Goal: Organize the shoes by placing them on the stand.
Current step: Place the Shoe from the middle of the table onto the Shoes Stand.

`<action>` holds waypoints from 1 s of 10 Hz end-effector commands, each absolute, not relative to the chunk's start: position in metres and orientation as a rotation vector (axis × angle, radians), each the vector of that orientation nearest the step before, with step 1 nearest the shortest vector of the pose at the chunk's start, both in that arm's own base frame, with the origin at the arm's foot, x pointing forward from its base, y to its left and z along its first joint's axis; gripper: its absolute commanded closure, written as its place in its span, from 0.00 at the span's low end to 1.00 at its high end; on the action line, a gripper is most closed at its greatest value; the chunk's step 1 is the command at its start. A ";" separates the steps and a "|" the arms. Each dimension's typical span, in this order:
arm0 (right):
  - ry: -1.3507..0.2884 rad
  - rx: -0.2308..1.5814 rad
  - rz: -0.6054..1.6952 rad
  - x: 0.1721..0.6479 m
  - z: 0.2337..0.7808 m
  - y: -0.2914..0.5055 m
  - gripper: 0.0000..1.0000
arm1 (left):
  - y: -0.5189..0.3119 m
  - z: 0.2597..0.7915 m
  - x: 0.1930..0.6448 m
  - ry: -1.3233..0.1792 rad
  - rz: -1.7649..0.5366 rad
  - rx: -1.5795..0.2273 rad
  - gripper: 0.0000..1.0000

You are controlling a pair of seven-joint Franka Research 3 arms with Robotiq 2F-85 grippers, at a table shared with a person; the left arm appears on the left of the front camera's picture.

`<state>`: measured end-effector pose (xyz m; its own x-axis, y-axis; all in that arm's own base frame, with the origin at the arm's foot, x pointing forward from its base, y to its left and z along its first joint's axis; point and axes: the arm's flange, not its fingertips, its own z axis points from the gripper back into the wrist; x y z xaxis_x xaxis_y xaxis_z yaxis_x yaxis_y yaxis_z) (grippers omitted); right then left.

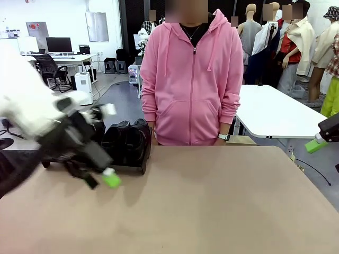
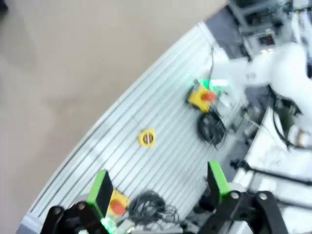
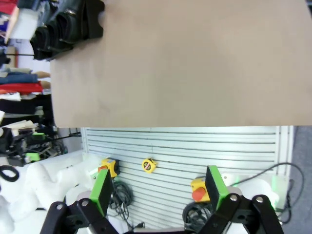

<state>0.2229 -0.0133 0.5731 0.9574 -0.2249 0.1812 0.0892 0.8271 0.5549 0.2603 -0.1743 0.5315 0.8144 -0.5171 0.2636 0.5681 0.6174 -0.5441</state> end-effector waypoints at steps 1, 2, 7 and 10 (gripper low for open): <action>-0.252 0.601 -0.142 0.223 0.576 -0.014 0.00 | -0.112 0.538 0.298 -0.027 -0.749 -0.768 0.00; -0.252 0.601 -0.142 0.223 0.576 -0.014 0.00 | -0.085 0.528 0.304 -0.032 -0.752 -0.883 0.00; -0.252 0.601 -0.142 0.223 0.576 -0.014 0.00 | -0.034 0.500 0.304 -0.155 -0.700 -1.105 0.00; -0.252 0.601 -0.142 0.223 0.576 -0.014 0.00 | -0.034 0.500 0.304 -0.155 -0.700 -1.105 0.00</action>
<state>0.2228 -0.0135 0.5730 0.9573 -0.2252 0.1810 0.0897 0.8272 0.5546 0.3006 -0.0425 0.4996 0.8029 -0.4159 0.4271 0.5579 0.2717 -0.7842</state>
